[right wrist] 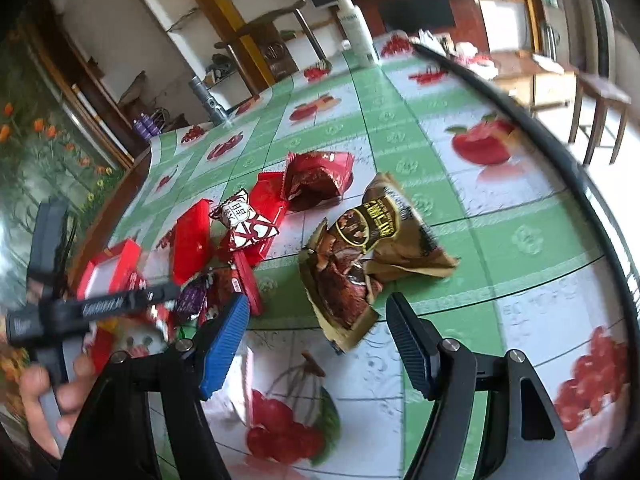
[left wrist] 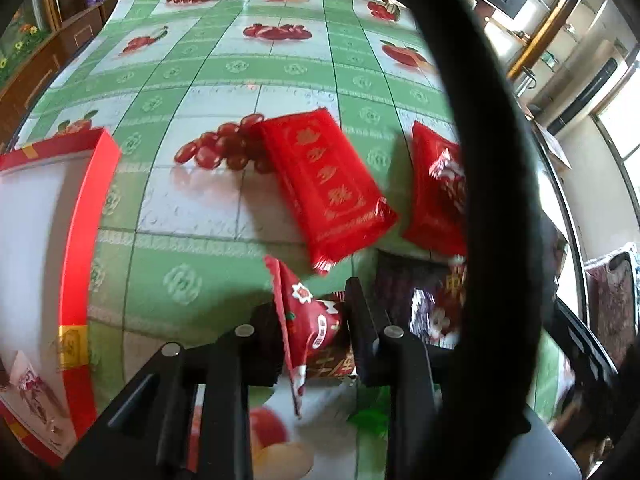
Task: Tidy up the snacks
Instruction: 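Grasp the gold-brown snack bag with the right tool while the left tool grasps the red-white candy packet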
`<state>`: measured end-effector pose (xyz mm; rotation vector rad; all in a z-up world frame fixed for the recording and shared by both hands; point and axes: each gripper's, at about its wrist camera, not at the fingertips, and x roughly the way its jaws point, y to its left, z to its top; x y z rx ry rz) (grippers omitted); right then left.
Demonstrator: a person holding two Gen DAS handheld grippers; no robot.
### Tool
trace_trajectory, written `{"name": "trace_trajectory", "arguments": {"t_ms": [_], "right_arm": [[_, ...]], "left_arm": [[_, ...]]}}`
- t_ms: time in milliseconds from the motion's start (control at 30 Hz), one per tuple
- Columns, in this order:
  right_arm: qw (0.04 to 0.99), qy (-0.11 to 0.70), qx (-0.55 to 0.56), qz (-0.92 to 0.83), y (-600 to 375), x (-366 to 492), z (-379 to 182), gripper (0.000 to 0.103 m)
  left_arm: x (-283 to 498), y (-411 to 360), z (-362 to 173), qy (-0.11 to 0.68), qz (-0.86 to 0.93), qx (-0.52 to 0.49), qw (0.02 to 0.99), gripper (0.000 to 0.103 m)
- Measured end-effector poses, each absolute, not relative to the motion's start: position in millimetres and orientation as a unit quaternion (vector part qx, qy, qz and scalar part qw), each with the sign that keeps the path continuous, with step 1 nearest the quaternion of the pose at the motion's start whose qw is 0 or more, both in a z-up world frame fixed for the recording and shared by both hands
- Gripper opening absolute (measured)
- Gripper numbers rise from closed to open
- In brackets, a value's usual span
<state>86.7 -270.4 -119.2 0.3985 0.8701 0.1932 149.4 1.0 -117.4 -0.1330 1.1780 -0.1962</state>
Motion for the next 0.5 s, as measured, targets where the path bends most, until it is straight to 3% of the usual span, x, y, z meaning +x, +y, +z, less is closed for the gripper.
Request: {"name": "trace_trajectory", "arguments": {"t_ms": [67, 133, 333, 433, 500], "right_arm": [[0.880, 0.423, 0.200, 0.081, -271, 93, -122, 0.071], [0.876, 0.429, 0.210, 0.066, -275, 100, -125, 0.071], [0.876, 0.428, 0.219, 0.032, -286, 123, -126, 0.071], [0.886, 0.426, 0.184, 0.024, -285, 125, -125, 0.063], [0.887, 0.424, 0.180, 0.030, -290, 122, -126, 0.062]], "left_arm": [[146, 7, -115, 0.555, -0.099, -0.063, 0.823, 0.047], [139, 14, -109, 0.543, -0.090, -0.054, 0.833, 0.071], [135, 8, -103, 0.534, -0.118, -0.021, 0.837, 0.073], [131, -2, -105, 0.544, -0.142, 0.010, 0.827, 0.073], [120, -8, -108, 0.549, -0.166, 0.030, 0.819, 0.073]]}}
